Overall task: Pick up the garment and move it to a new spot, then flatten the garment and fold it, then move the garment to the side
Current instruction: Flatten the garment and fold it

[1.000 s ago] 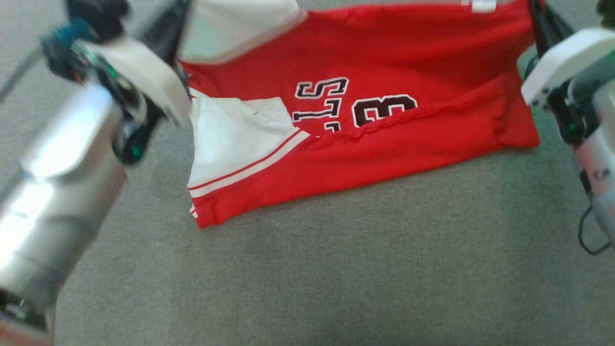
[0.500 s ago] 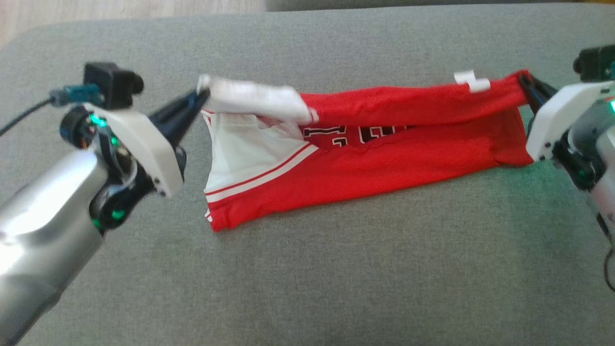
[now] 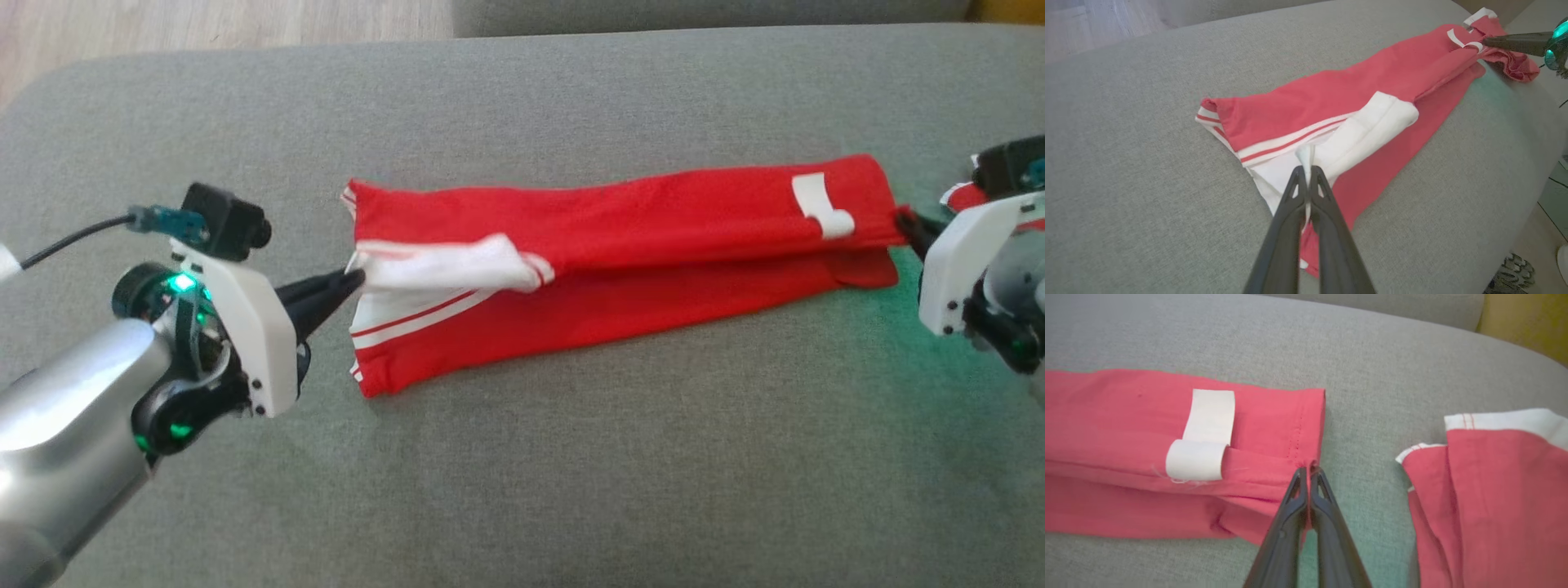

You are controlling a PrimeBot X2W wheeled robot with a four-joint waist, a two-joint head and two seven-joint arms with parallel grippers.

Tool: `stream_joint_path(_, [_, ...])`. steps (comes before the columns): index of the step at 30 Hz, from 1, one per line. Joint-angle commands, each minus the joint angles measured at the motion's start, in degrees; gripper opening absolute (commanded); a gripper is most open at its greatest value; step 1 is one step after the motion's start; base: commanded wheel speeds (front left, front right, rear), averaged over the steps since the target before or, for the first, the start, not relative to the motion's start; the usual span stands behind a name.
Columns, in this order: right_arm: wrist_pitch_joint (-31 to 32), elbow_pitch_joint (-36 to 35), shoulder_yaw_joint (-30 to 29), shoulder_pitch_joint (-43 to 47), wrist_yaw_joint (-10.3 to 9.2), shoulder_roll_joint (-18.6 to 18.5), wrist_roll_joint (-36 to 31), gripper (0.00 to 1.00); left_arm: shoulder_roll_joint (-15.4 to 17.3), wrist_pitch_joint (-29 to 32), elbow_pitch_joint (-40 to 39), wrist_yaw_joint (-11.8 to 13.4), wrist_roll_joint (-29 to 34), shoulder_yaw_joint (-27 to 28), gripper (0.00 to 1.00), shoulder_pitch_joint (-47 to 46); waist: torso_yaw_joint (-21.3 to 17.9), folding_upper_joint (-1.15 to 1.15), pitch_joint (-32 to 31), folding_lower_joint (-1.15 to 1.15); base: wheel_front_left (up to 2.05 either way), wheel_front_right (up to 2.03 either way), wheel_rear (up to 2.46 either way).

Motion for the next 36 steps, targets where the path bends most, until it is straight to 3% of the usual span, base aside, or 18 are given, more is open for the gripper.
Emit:
stream_joint_path(1, [0.61,-1.51,0.59,0.72,-0.05,-2.21,1.15,0.00,3.08,0.65,-1.37,0.09,-0.56,2.57,0.00,-1.45,-0.18,0.00,-0.13,0.00,0.00,0.00,0.00])
stream_joint_path(11, [3.53,-2.88,4.39,0.29,-0.05,-3.91,3.51,0.00,4.22,6.80,-3.36,0.71,-1.81,-0.18,0.00,-0.54,-0.93,0.00,0.58,0.00,0.00,0.00,0.00])
stream_joint_path(12, [3.45,-2.58,4.56,0.16,-0.05,-4.04,3.47,1.00,4.20,6.73,-3.32,0.94,-1.51,-0.28,0.03,-0.55,-1.02,0.00,0.68,0.00,0.00,0.00,0.00])
stream_joint_path(13, [3.63,-2.10,4.64,0.13,-0.05,-3.99,3.64,1.00,4.11,6.27,-3.16,1.30,-0.99,-0.27,1.00,-0.57,-1.11,0.00,0.72,0.00,0.00,0.00,0.00])
stream_joint_path(21, [0.42,0.10,1.77,-1.08,-0.05,-3.23,7.04,1.00,2.34,-1.26,-1.02,2.87,0.72,2.07,1.00,-0.03,-2.20,0.00,-0.59,0.00,0.00,0.00,0.00])
stream_joint_path(27, [-10.55,-0.63,-5.05,-2.97,-0.05,0.11,11.66,1.00,-1.64,-17.82,3.16,7.89,1.69,9.56,1.00,0.26,-2.91,0.00,-2.87,0.00,0.00,0.00,0.00])
stream_joint_path(32, [-22.43,-3.01,-7.00,-3.08,-0.05,2.95,9.25,1.00,-5.61,-31.27,6.44,10.29,0.99,15.23,1.00,2.25,-3.15,0.00,-5.22,0.00,0.00,0.00,0.00])
stream_joint_path(36, [-28.26,-3.09,-10.68,-1.80,-0.05,6.56,6.10,1.00,-8.03,-35.55,7.57,12.10,3.19,18.81,1.00,4.86,-3.10,0.00,-7.12,0.00,0.00,0.00,0.00])
